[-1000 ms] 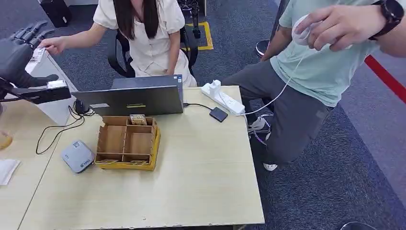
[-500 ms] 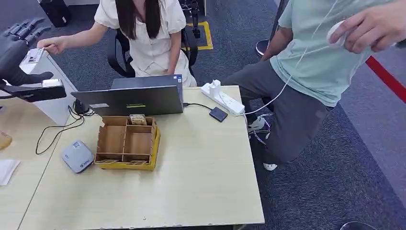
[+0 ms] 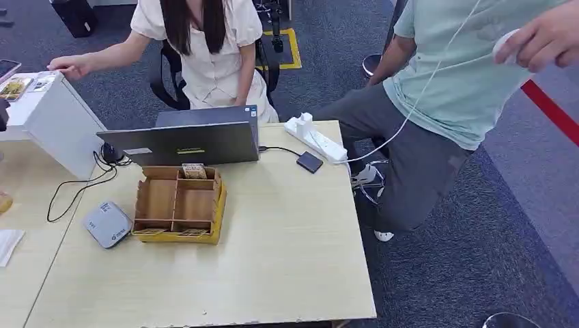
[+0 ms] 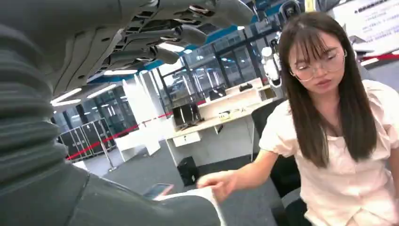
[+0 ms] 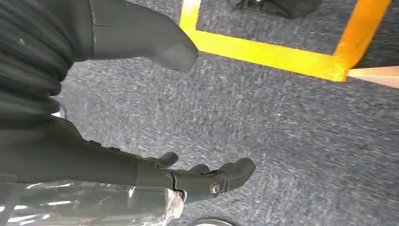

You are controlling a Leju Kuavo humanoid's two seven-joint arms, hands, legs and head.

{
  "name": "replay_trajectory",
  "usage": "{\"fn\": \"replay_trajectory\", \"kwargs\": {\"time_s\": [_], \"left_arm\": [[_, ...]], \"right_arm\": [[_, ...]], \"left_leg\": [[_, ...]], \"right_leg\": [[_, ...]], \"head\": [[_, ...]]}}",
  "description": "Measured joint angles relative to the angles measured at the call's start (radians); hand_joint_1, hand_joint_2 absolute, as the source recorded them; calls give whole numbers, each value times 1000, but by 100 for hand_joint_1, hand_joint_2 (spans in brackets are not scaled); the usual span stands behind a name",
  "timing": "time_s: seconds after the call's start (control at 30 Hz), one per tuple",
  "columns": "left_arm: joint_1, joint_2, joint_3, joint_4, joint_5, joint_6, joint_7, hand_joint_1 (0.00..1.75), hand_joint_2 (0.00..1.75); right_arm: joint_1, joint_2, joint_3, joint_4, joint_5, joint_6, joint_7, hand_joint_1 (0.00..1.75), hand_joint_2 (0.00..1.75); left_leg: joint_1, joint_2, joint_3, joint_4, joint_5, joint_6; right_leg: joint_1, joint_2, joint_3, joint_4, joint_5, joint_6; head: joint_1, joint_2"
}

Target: Pass the card to the sensor for recognition and then transmit it.

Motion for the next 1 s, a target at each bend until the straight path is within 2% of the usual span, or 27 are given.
{"fn": "replay_trajectory", "kwargs": {"time_s": [0.03,0.1,0.2,0.3,0.37,0.4,0.47,0.63,0.77,1.0], "left_arm": [[-23,41,-20,-39,23,-25,11,0,175],[-80,119,-66,-117,73,-116,28,0,175],[-184,192,-125,-221,166,-273,63,0,175],[-298,240,-191,-321,317,-420,149,0,175],[-354,268,-231,-386,437,-468,224,0,175],[-379,286,-249,-429,508,-468,263,0,175],[-415,314,-287,-499,580,-460,300,0,175],[-458,358,-346,-585,606,-443,310,0,175],[-463,387,-394,-629,597,-378,268,0,175],[-435,415,-491,-679,491,-222,170,0,175]], "right_arm": [[0,0,-6,0,1,2,0,0,175],[0,-1,-15,0,1,4,-1,0,175],[-1,-2,-32,0,1,4,-2,0,175],[-4,-3,-46,-2,4,3,0,0,175],[-6,-3,-56,-3,5,3,0,0,175],[-6,-3,-59,-4,7,3,3,0,175],[-6,-3,-66,-4,8,3,3,0,175],[-10,-3,-77,-5,13,3,8,0,175],[-11,-3,-83,-5,21,3,12,0,175],[-17,-2,-94,-8,29,3,8,0,175]], "left_leg": [[0,-1,-1,0,0,0],[0,-2,-2,0,0,0],[0,-3,-3,0,0,0],[0,-4,-3,0,0,0],[0,-5,-3,0,0,0],[0,-5,-3,0,0,0],[-1,-6,-3,0,0,0],[-1,-8,-2,0,0,0],[0,-9,-2,0,1,0],[-1,-10,-1,0,1,0]], "right_leg": [[0,-1,0,0,0,0],[0,-2,-1,0,0,0],[0,-4,-1,0,-1,0],[0,-6,0,0,-1,0],[0,-7,0,0,-1,0],[0,-7,0,0,0,0],[-1,-9,1,0,0,0],[-1,-11,1,0,0,0],[0,-12,2,0,0,0],[0,-13,3,0,0,0]], "head": [[1,0],[0,0],[0,0],[1,0],[1,0],[1,0],[1,0],[1,0],[1,0],[1,0]]}}
